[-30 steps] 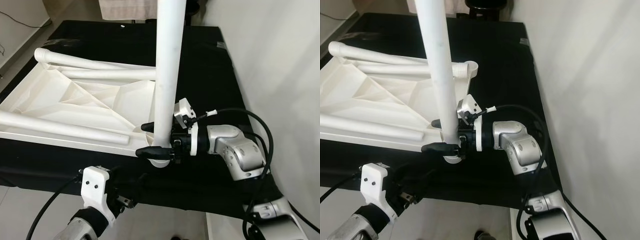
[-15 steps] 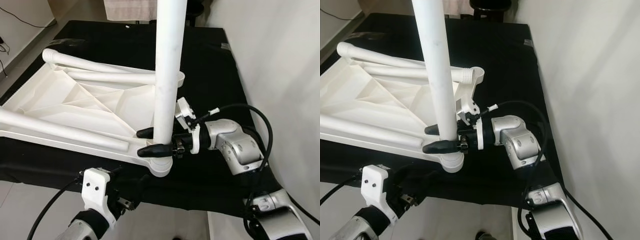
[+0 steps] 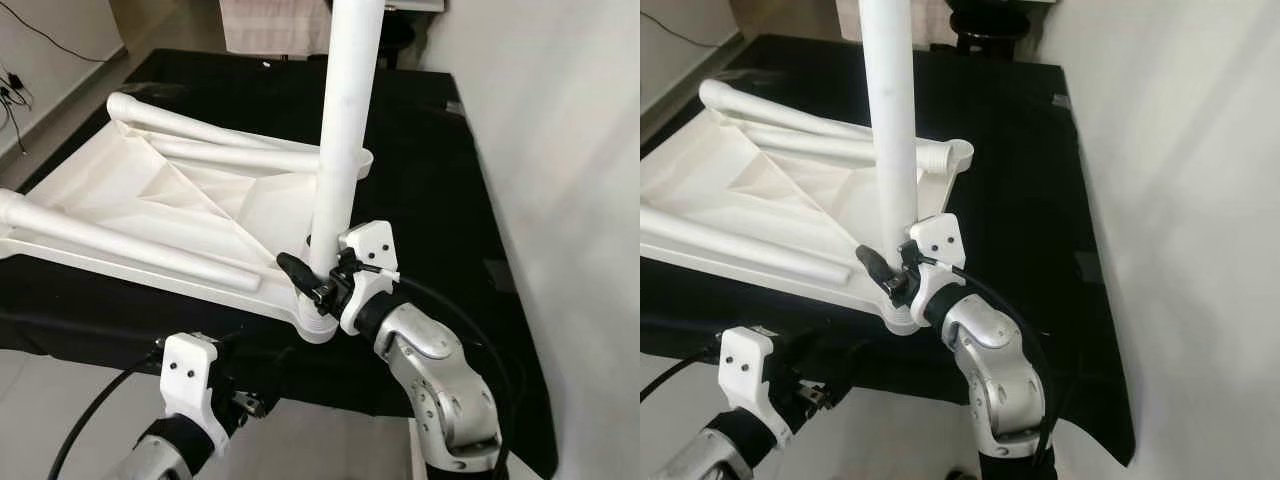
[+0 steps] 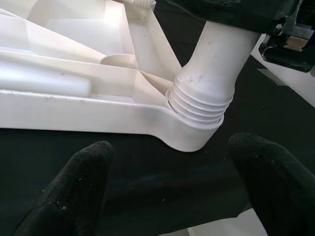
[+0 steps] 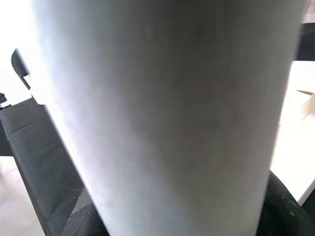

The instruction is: Building children table

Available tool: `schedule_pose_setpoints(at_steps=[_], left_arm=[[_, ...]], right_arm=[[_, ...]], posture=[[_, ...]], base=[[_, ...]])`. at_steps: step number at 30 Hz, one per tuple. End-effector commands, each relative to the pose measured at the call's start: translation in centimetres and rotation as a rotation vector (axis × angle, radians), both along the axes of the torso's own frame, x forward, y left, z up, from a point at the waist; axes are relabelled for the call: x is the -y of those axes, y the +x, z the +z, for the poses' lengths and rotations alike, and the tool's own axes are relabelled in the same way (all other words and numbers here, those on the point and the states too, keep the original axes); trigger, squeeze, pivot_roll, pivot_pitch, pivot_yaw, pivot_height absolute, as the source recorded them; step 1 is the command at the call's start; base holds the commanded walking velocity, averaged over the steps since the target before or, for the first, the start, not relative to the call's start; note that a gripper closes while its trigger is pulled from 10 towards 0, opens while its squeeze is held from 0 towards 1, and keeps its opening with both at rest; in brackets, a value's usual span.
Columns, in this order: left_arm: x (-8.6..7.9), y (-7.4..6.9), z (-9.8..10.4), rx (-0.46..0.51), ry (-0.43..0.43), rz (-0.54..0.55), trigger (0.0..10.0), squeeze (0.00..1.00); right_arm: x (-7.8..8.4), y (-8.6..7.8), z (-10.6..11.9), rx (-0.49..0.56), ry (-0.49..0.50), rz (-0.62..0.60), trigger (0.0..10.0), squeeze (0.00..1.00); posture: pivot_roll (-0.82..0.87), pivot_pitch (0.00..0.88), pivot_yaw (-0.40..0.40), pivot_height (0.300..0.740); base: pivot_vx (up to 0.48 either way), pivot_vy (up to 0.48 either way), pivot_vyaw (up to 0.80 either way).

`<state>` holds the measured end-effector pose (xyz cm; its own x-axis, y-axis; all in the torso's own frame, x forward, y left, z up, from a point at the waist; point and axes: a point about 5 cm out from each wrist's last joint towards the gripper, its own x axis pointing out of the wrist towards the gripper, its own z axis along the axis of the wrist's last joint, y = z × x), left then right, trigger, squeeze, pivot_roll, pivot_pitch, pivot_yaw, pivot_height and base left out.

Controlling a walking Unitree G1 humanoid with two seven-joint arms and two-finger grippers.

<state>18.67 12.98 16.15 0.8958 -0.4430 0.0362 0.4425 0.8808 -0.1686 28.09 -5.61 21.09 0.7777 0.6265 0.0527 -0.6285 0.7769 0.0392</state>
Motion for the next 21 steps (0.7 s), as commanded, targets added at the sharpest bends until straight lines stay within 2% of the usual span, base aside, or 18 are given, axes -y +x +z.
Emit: schedule_pose_setpoints(at_steps=[1,2,3,4,8,9,10,11,13,14,16,18,19,20,21], left_arm=[[-0.1,-0.1,-0.6,-0.026,-0.005,-0.002,10.0,0.00],[-0.1,-0.1,-0.6,-0.026,-0.005,-0.002,10.0,0.00],[-0.1,0.0,-0.5,-0.021,-0.008,0.008,10.0,0.00],[-0.1,0.1,-0.5,-0.018,-0.009,0.013,10.0,0.00],[-0.1,0.1,-0.5,-0.017,-0.010,0.017,10.0,0.00],[-0.1,0.2,-0.5,-0.016,-0.011,0.015,10.0,0.00],[0.0,0.2,-0.5,-0.016,-0.011,0.015,10.0,0.00],[0.0,0.2,-0.5,-0.016,-0.011,0.015,10.0,0.00],[0.0,0.2,-0.5,-0.016,-0.013,0.014,10.0,0.00],[0.0,0.2,-0.5,-0.016,-0.013,0.014,10.0,0.00],[0.0,0.1,-0.4,-0.016,-0.015,0.014,10.0,0.00],[0.0,0.1,-0.4,-0.016,-0.015,0.014,10.0,0.00],[0.1,0.0,-0.4,-0.017,-0.015,0.014,10.0,0.00],[0.1,0.0,-0.4,-0.017,-0.015,0.014,10.0,0.00],[0.1,0.0,-0.4,-0.017,-0.015,0.014,10.0,0.00]], right_arm=[[-0.4,0.3,-2.1,-0.147,0.030,0.001,0.0,0.00],[-0.4,0.3,-2.1,-0.147,0.030,0.001,0.0,0.00],[-0.9,0.5,-1.6,-0.129,0.017,0.070,10.0,0.00],[-1.1,0.6,-1.2,-0.111,0.002,0.141,10.0,0.00],[-1.2,0.8,-0.7,-0.082,-0.032,0.209,10.0,0.00],[-1.2,0.8,-0.2,-0.063,-0.038,0.286,10.0,1.00],[-0.9,1.2,0.4,-0.041,-0.046,0.359,10.0,1.00],[-0.9,1.2,0.4,-0.041,-0.046,0.359,10.0,1.00],[-0.3,1.8,1.5,-0.005,-0.058,0.481,10.0,1.00],[-0.3,1.8,1.5,-0.005,-0.058,0.481,10.0,1.00],[0.3,2.2,2.6,0.048,-0.100,0.632,10.0,1.00],[0.3,2.2,2.6,0.048,-0.100,0.632,10.0,1.00],[0.6,2.2,2.9,0.073,-0.128,0.722,10.0,0.47],[0.7,2.4,3.1,0.087,-0.158,0.811,10.0,0.00],[0.7,2.4,3.1,0.087,-0.158,0.811,10.0,0.00]], posture=[[-0.01,0.235,-0.061,0.740],[-0.01,0.235,-0.061,0.740],[-0.02,0.231,-0.069,0.740],[-0.02,0.231,-0.069,0.740],[-0.01,0.230,-0.070,0.740],[-0.01,0.230,-0.071,0.740],[-0.01,0.231,-0.071,0.740],[-0.01,0.231,-0.071,0.740],[-0.01,0.231,-0.073,0.740],[-0.01,0.231,-0.073,0.740],[-0.01,0.234,-0.075,0.740],[-0.01,0.234,-0.075,0.740],[0.00,0.234,-0.075,0.740],[0.00,0.238,-0.073,0.740],[0.00,0.238,-0.073,0.740]], base=[[0.000,0.000,0.00],[0.000,0.000,0.00],[0.000,0.000,0.00],[0.000,0.000,0.00],[0.000,0.000,0.00],[0.000,0.000,0.00],[0.000,0.000,0.00],[0.000,0.000,0.00],[0.000,0.000,0.00],[0.000,0.000,0.00],[0.000,0.000,0.00],[0.000,0.000,0.00],[0.000,0.000,0.00],[0.000,0.000,0.00],[0.000,0.000,0.00]])
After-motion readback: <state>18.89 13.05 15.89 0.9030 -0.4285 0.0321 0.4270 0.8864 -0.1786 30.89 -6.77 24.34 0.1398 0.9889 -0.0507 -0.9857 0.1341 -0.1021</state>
